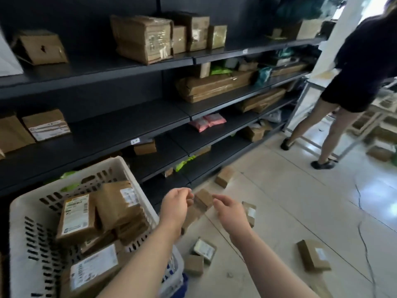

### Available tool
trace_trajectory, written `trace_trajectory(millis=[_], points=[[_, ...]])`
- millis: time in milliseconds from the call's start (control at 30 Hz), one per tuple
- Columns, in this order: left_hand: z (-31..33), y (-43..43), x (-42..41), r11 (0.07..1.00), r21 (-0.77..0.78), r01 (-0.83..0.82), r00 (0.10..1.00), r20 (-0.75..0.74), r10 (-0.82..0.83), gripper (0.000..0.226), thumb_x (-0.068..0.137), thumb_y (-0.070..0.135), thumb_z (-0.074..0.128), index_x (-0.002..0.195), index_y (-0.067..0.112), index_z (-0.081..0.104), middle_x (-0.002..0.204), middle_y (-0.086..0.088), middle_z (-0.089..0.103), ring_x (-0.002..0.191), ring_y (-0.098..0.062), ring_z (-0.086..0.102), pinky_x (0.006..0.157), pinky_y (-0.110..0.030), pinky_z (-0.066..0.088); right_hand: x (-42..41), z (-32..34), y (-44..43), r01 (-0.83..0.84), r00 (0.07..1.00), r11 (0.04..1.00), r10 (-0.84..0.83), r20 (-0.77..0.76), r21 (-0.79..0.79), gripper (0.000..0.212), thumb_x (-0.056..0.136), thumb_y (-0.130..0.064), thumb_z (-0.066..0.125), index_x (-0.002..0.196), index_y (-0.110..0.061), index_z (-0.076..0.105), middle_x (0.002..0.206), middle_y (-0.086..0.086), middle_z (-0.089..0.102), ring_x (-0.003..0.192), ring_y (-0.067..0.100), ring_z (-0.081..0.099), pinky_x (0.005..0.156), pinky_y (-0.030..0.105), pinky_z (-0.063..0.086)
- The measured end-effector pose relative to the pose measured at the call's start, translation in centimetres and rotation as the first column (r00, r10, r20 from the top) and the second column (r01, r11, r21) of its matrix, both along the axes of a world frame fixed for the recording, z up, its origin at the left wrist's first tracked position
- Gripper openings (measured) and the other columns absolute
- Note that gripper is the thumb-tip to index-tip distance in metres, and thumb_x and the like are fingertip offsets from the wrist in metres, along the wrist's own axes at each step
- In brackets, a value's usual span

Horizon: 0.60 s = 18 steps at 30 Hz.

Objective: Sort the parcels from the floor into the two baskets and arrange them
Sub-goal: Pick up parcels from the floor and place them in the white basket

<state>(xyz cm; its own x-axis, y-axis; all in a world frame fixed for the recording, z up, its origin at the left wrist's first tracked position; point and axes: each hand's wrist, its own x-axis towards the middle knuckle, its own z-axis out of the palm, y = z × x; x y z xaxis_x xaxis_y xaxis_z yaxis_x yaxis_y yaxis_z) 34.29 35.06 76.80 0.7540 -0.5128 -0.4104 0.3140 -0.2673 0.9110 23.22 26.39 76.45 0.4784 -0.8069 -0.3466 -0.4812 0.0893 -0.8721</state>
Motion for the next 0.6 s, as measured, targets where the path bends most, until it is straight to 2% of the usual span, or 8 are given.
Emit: trace_trajectory(millis=[100, 167, 367, 467, 533, 600], points=[[-0.1, -4.8, -6.6, 0.997, -0.013, 0.074, 0.997, -0.033, -0.074, 0.019, 0.098, 0.016, 0.046, 0.091, 0.011, 0.063, 0.089, -0.007, 0.066, 0.083, -0.02, 0.061, 0.079, -0.036, 0.049, -7.2, -0.3, -4.2, 0.086, 0.996, 0.996, -0.086, 0.003, 0.022, 0.028, 0.099, -0.022, 0.053, 0.123, -0.017, 0.066, 0.114, -0.001, 0.066, 0.099, 0.012, 0.058, 0.087, 0.028, 0.049], [-0.4, -8.1, -11.4, 0.99, -0.002, 0.138, 0.989, -0.049, -0.138, 0.019, 0.097, 0.017, 0.047, 0.091, 0.011, 0.064, 0.089, -0.008, 0.066, 0.082, -0.021, 0.061, 0.078, -0.036, 0.049, -12.4, -0.4, -6.9, 0.136, 0.991, 0.99, -0.137, 0.013, 0.044, 0.026, 0.098, -0.02, 0.053, 0.12, -0.015, 0.067, 0.111, 0.0, 0.066, 0.098, 0.012, 0.059, 0.088, 0.029, 0.048], [-2.7, -17.8, -25.6, 0.947, 0.015, 0.322, 0.943, -0.096, -0.319, 0.019, 0.098, 0.016, 0.046, 0.094, 0.006, 0.063, 0.087, -0.008, 0.065, 0.075, -0.018, 0.058, 0.07, -0.03, 0.047, -28.0, -2.9, -14.0, 0.347, 0.937, 0.935, -0.349, 0.016, 0.076, 0.023, 0.097, -0.017, 0.053, 0.115, -0.018, 0.067, 0.092, -0.009, 0.062, 0.078, 0.003, 0.053, 0.063, 0.015, 0.04], [-4.3, -21.2, -31.5, 0.903, 0.041, 0.427, 0.897, -0.148, -0.417, 0.02, 0.099, 0.018, 0.044, 0.095, 0.007, 0.061, 0.089, -0.008, 0.063, 0.075, -0.017, 0.057, 0.07, -0.031, 0.046, -34.6, -4.9, -16.5, 0.454, 0.891, 0.888, -0.453, -0.025, 0.07, 0.024, 0.095, -0.018, 0.056, 0.114, -0.015, 0.07, 0.095, -0.009, 0.065, 0.087, 0.007, 0.057, 0.069, 0.016, 0.042], [-5.5, -23.5, -34.5, 0.873, 0.055, 0.484, 0.866, -0.173, -0.469, 0.018, 0.099, 0.016, 0.044, 0.094, 0.008, 0.06, 0.088, -0.007, 0.062, 0.072, -0.016, 0.056, 0.066, -0.028, 0.043, -38.2, -5.9, -18.0, 0.528, 0.849, 0.843, -0.527, -0.038, 0.104, 0.025, 0.094, -0.018, 0.057, 0.114, -0.015, 0.071, 0.103, -0.003, 0.068, 0.092, 0.011, 0.058, 0.076, 0.021, 0.044], [-6.5, -26.0, -36.8, 0.843, 0.085, 0.531, 0.84, -0.185, -0.51, 0.018, 0.098, 0.016, 0.044, 0.093, 0.009, 0.06, 0.087, -0.006, 0.062, 0.072, -0.016, 0.056, 0.066, -0.028, 0.043, -41.4, -6.9, -19.5, 0.594, 0.803, 0.793, -0.593, -0.052, 0.132, 0.023, 0.093, -0.019, 0.057, 0.111, -0.018, 0.072, 0.106, 0.001, 0.069, 0.09, 0.014, 0.059, 0.076, 0.026, 0.047]])
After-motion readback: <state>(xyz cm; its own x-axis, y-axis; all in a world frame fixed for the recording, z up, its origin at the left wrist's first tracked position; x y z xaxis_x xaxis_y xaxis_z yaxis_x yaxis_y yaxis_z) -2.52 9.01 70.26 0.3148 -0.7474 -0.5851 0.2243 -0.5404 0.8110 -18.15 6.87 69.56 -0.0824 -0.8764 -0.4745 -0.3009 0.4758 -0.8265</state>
